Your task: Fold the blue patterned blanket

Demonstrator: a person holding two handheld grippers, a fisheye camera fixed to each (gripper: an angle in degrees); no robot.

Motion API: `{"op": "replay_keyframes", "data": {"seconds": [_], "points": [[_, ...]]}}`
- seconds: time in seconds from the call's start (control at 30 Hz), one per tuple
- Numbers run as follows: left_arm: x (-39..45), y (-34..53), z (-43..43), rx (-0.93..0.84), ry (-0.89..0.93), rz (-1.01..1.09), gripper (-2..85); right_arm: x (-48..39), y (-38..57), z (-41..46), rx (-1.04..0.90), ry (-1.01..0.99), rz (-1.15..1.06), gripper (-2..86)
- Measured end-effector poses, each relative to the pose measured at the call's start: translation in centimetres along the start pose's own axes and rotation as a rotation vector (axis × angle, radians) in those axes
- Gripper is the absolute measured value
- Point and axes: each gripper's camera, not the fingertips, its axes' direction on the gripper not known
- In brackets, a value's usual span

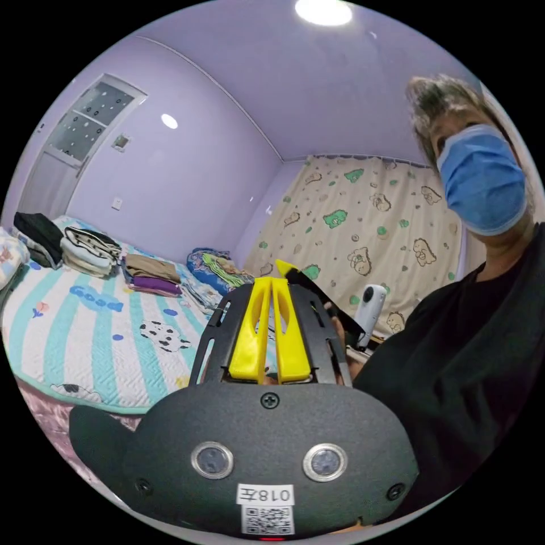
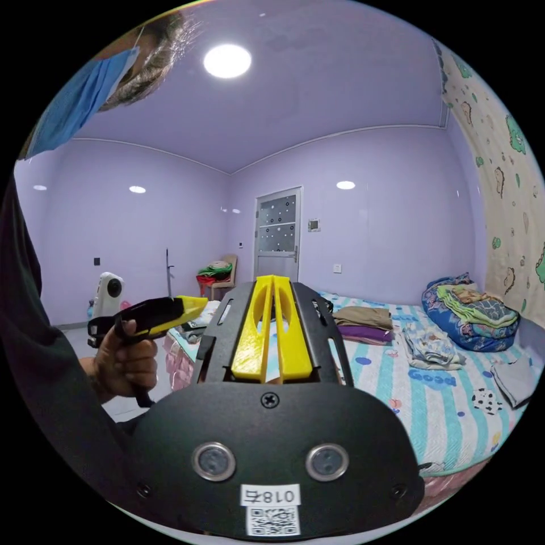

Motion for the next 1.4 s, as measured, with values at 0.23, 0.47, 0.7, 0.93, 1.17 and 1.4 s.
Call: {"op": "replay_keyframes", "data": {"seconds": [0.23,0.47,0.7,0.93,1.17,1.4], "points": [[-6.5,3.6,-3.9,0.102,-0.175,0.055,-0.9,0.2,-0.7,2.8,-0.036,0.055,-0.108,-0.3],[-14.5,5.6,-7.3,0.102,-0.711,-0.057,1.9,2.8,-1.7,6.6,-0.095,0.139,-0.074,-1.0],[-28.7,2.4,-12.0,0.167,-1.1,-0.281,10.9,9.6,-1.7,9.7,-0.189,0.077,0.275,-1.0],[-41.2,-1.2,-11.2,0.052,-1.514,-0.353,12.3,10.5,-2.6,13.7,-0.292,0.133,0.294,-1.0],[-47.5,-2.2,-7.7,-0.286,-1.593,-0.4,4.6,10.7,-2.7,18.8,-0.379,0.098,0.307,-1.0],[-39.8,-3.9,-1.5,-0.175,-1.504,-0.113,-0.6,10.7,-3.1,21.3,-0.389,0.055,0.283,-1.0]]}}
